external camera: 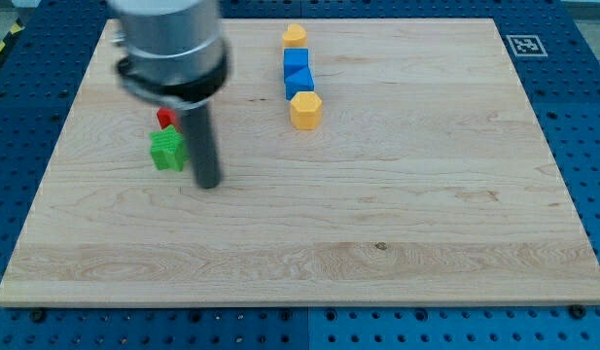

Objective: Push green star closer to the red star

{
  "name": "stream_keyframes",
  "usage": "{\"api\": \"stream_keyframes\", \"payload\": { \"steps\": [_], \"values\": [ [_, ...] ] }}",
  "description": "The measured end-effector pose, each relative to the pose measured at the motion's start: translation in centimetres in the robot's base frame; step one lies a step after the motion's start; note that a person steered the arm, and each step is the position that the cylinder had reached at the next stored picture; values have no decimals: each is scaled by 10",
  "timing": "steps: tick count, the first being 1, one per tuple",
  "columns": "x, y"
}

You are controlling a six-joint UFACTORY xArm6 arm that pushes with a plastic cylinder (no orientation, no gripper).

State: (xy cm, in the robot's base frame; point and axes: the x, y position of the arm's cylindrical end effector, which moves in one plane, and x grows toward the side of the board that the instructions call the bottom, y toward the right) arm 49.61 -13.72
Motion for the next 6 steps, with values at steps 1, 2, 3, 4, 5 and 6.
{"api": "stream_keyframes", "payload": {
  "steps": [1, 2, 3, 4, 5, 6],
  "values": [
    [4, -49],
    [4, -46],
    [-3, -46],
    [-18, -46],
    [-28, -41],
    [-37, -34]
  ]
}}
